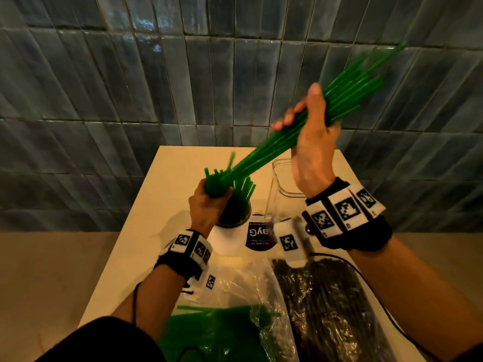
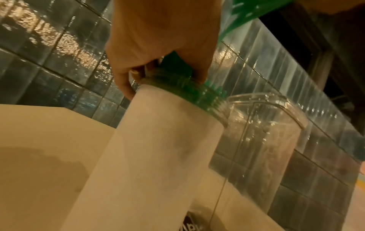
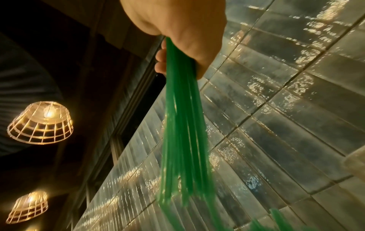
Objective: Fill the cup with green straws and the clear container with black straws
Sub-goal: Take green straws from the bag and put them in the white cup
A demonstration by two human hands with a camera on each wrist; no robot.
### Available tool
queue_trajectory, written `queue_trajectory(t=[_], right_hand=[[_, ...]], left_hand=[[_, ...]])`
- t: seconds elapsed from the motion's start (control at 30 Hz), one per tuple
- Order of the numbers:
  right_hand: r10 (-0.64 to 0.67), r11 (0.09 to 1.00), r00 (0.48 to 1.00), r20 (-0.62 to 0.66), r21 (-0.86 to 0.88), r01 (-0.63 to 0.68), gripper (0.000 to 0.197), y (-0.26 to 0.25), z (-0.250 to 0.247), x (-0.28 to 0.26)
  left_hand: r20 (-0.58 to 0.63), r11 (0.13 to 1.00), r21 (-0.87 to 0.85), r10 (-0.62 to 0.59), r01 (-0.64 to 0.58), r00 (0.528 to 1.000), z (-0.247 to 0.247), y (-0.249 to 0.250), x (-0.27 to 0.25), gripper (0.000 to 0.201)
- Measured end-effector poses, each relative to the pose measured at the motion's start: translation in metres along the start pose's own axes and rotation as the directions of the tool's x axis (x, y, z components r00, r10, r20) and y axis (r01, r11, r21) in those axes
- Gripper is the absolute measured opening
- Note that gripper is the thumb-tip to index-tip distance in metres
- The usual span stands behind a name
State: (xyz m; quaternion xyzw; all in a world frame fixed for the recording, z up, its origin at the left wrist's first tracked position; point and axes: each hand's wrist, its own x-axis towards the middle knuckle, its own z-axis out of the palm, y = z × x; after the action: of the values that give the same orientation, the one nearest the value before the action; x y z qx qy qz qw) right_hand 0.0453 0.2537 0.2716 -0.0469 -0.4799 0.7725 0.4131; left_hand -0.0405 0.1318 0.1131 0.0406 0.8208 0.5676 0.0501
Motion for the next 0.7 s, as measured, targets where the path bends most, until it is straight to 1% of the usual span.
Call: queue_trajectory(t=[0.07,0.17,0.23,0.33,0.43,0.5,0.57,0.63,0.7], right_hand=[[0.070,0.998,0.997,-0.033,0.008,-0.070,0.035,0.003,-0.010,0.001],[0.162,0.985,0.982,-0.093,-0.046,-0.167,0.037,0.021,-0.020,-0.001],[0.185,0.975,0.973,-0.139,-0.095,-0.199,0.038,0.038,-0.024,0.000],[0.189,0.958,0.964,-0.187,-0.182,-0.223,0.038,0.057,-0.027,0.001],[0.203,0.902,0.968,-0.150,-0.357,-0.244,0.037,0.073,-0.028,-0.002],[0.198,0.853,0.975,-0.098,-0.472,-0.221,0.037,0.084,-0.029,-0.006],[0.199,0.792,0.979,-0.050,-0.580,-0.190,0.033,0.094,-0.030,-0.011],[0.235,0.748,0.972,0.014,-0.641,-0.172,0.029,0.104,-0.034,-0.019],[0.273,0.722,0.960,0.066,-0.673,-0.159,0.032,0.114,-0.039,-0.027]], left_hand=[[0.024,0.998,-0.043,-0.050,0.051,0.998,-0.005,0.001,0.004,0.056],[0.104,0.986,-0.131,-0.095,0.108,0.990,-0.010,0.000,0.007,0.054],[0.156,0.979,-0.159,-0.103,0.128,0.982,-0.011,-0.002,0.007,0.052],[0.215,0.982,-0.140,-0.095,0.127,0.972,-0.013,-0.003,0.007,0.052],[0.274,0.986,-0.132,-0.061,0.100,0.960,-0.016,0.000,0.005,0.049],[0.308,0.984,-0.150,-0.048,0.099,0.950,-0.019,0.001,0.004,0.045],[0.366,0.981,-0.169,-0.024,0.092,0.930,-0.024,0.002,0.002,0.045],[0.441,0.975,-0.205,0.011,0.089,0.898,-0.027,0.001,-0.002,0.051],[0.466,0.972,-0.226,0.046,0.068,0.883,-0.027,0.001,-0.008,0.058]])
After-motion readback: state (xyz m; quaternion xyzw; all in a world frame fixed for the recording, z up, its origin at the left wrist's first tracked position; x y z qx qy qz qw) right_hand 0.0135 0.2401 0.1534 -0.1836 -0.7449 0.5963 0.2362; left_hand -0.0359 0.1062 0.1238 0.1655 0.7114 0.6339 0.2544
